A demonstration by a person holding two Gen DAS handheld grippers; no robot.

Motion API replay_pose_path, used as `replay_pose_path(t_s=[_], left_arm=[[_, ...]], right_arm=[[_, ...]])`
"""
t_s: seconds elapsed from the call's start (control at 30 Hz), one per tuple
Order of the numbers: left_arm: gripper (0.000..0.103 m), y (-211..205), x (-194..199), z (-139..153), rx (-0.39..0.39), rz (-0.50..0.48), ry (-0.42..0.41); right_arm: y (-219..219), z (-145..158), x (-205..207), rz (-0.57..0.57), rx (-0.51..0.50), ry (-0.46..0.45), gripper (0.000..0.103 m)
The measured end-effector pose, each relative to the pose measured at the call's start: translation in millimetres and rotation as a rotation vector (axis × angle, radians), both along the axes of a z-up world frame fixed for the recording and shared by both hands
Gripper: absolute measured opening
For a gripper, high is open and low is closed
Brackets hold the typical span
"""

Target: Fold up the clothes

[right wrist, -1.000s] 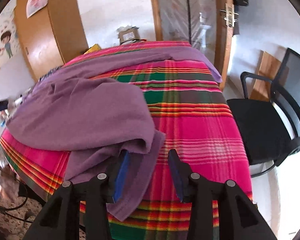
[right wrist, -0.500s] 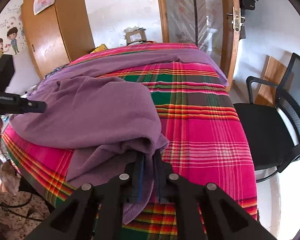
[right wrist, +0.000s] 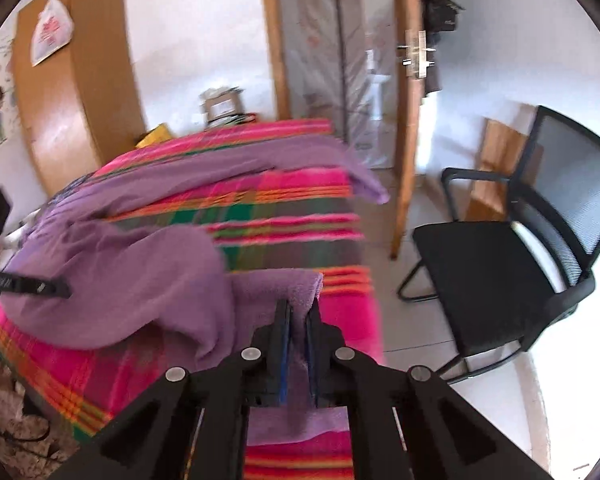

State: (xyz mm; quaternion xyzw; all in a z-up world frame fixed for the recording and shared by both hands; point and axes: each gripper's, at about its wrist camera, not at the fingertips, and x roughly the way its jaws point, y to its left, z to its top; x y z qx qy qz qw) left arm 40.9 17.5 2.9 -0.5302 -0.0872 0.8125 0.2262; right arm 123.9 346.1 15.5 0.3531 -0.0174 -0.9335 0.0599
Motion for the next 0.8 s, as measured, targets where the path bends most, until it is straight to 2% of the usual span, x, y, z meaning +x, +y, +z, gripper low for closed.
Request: replay_pose_path(t_s=[0.3,0.63,0.8], left_arm=[[0.021,15,-4,-5,-0.008,-0.033,-0.019],[0.021,25,-6,-5,-0.021,-0.062,-0.025],[0.021,29,-7,-6,-0.022,-0.071,-0.029]], right_arm=[[38,3,-22,-0.097,0.009,0.009,0.007],[83,0,-27,-0.26,-0.004,0.019,0.007],[97,-4,-40,-0.294,0.006,0.016,0.007]])
